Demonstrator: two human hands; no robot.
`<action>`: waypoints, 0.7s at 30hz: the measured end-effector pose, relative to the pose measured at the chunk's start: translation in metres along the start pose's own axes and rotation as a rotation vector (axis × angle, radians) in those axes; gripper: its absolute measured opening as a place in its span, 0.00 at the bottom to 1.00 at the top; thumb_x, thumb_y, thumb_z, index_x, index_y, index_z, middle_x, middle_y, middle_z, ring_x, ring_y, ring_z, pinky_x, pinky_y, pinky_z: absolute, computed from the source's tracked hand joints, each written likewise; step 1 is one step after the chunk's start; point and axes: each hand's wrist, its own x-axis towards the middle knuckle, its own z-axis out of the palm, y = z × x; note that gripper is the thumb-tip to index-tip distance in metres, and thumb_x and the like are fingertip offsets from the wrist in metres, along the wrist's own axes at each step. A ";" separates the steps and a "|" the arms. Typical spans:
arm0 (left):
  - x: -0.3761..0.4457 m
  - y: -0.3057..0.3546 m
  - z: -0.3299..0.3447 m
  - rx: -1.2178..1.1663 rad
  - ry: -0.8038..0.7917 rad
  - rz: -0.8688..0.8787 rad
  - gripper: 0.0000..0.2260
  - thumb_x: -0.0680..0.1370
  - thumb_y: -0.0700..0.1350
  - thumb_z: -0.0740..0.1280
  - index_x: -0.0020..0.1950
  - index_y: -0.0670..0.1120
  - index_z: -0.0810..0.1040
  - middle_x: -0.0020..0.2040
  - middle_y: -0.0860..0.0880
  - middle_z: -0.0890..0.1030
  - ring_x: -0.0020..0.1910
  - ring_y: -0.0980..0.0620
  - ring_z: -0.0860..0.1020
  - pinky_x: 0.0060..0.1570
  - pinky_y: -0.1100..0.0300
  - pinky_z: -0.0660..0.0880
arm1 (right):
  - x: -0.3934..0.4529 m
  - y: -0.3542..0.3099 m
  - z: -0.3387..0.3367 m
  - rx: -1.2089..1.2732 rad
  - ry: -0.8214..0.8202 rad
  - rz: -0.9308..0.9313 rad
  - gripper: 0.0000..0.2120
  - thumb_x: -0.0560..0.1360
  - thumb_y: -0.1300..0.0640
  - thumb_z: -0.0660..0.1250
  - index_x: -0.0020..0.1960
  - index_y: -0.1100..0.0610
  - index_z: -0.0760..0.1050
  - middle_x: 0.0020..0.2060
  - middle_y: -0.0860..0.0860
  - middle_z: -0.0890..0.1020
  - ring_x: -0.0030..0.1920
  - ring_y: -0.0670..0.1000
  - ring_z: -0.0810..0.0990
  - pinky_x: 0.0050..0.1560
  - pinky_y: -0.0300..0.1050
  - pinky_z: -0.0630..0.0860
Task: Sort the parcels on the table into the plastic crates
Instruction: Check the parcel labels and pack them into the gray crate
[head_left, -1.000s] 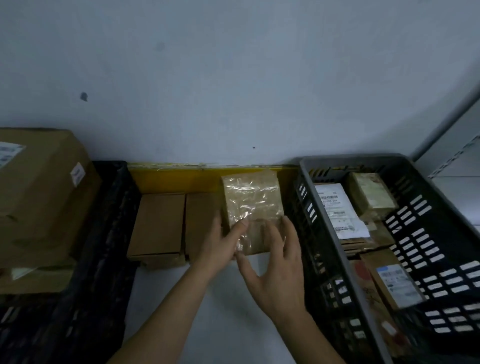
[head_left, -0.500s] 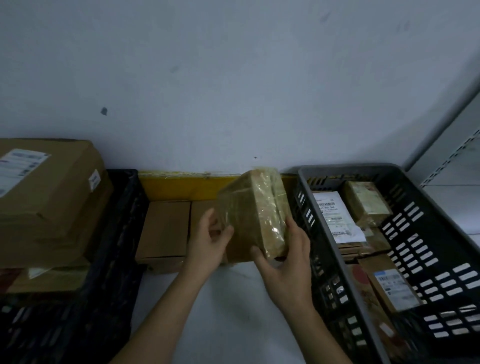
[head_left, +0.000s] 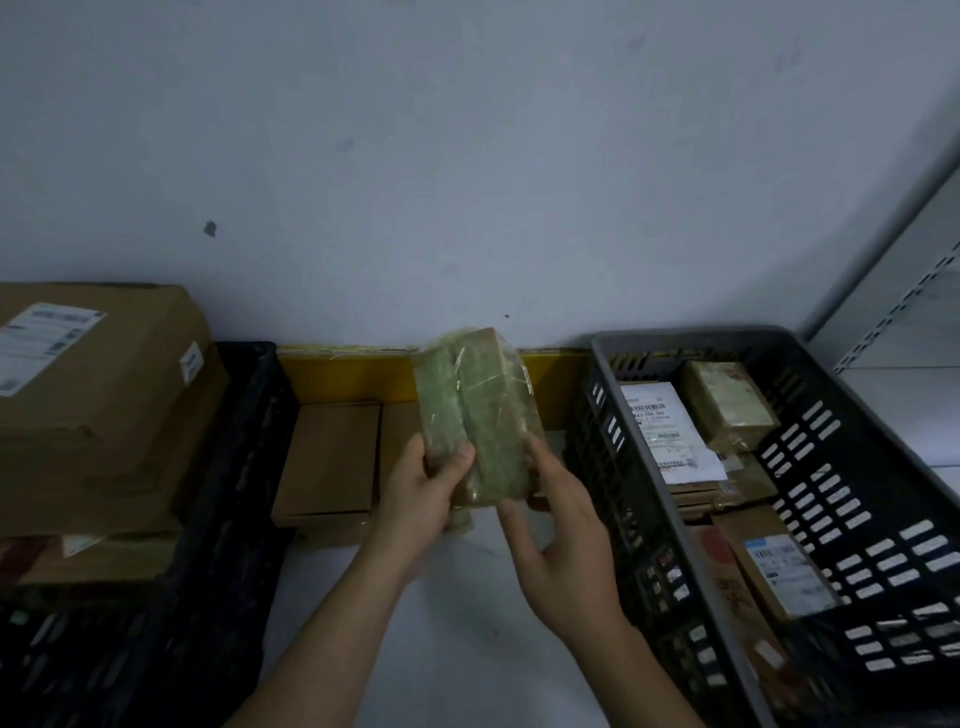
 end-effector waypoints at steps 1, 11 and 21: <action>0.001 -0.001 -0.003 -0.021 0.010 -0.003 0.12 0.83 0.48 0.72 0.66 0.49 0.81 0.59 0.49 0.88 0.59 0.47 0.86 0.63 0.36 0.81 | 0.002 0.000 -0.002 0.027 0.029 0.011 0.29 0.84 0.44 0.67 0.83 0.44 0.66 0.74 0.40 0.75 0.72 0.43 0.76 0.66 0.53 0.81; 0.000 -0.004 -0.022 -0.254 -0.080 -0.052 0.21 0.81 0.46 0.72 0.73 0.42 0.77 0.68 0.38 0.83 0.67 0.33 0.81 0.59 0.24 0.78 | 0.020 -0.017 -0.011 0.393 0.002 0.455 0.45 0.75 0.36 0.75 0.86 0.44 0.58 0.74 0.38 0.73 0.64 0.23 0.72 0.60 0.26 0.74; -0.002 0.003 -0.032 -0.154 -0.005 -0.006 0.18 0.84 0.45 0.68 0.75 0.48 0.76 0.70 0.42 0.82 0.62 0.41 0.85 0.50 0.42 0.85 | 0.015 -0.024 -0.011 0.568 0.057 0.459 0.16 0.83 0.53 0.72 0.70 0.47 0.79 0.59 0.45 0.88 0.60 0.46 0.87 0.63 0.50 0.83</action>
